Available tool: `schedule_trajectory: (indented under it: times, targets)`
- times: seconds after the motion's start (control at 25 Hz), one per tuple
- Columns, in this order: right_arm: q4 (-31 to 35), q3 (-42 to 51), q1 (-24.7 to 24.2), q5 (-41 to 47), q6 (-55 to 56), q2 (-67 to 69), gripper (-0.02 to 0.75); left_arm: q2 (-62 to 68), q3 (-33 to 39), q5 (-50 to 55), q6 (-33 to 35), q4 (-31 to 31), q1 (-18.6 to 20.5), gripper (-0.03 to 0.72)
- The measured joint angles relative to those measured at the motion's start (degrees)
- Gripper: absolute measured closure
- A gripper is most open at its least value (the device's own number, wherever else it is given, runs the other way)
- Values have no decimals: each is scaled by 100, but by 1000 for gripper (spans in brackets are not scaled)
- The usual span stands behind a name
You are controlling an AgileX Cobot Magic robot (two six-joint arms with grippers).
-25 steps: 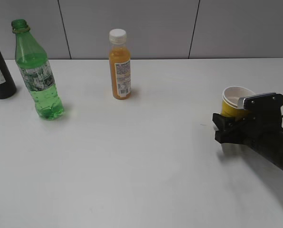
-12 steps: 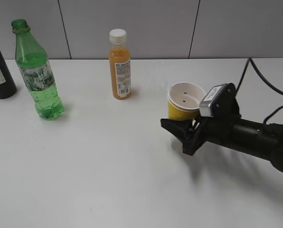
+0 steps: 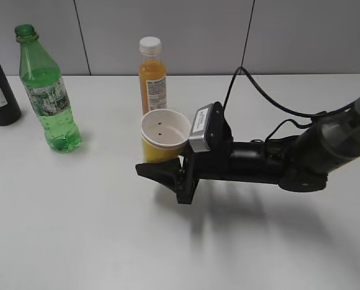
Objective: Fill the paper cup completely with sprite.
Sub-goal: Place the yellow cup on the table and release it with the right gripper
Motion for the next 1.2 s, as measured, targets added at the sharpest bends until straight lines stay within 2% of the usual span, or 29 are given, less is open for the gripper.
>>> schedule_trajectory:
  times: [0.24,0.6,1.2]
  targets:
    - [-407,-445,160,24,310,381,279,0,0,0,0,0,0,460]
    - [-476,-588,197,612,329,587,280,0,0,0,0,0,0,460]
    - [-733,-932,197,783,329,918,280,0,0,0,0,0,0,460]
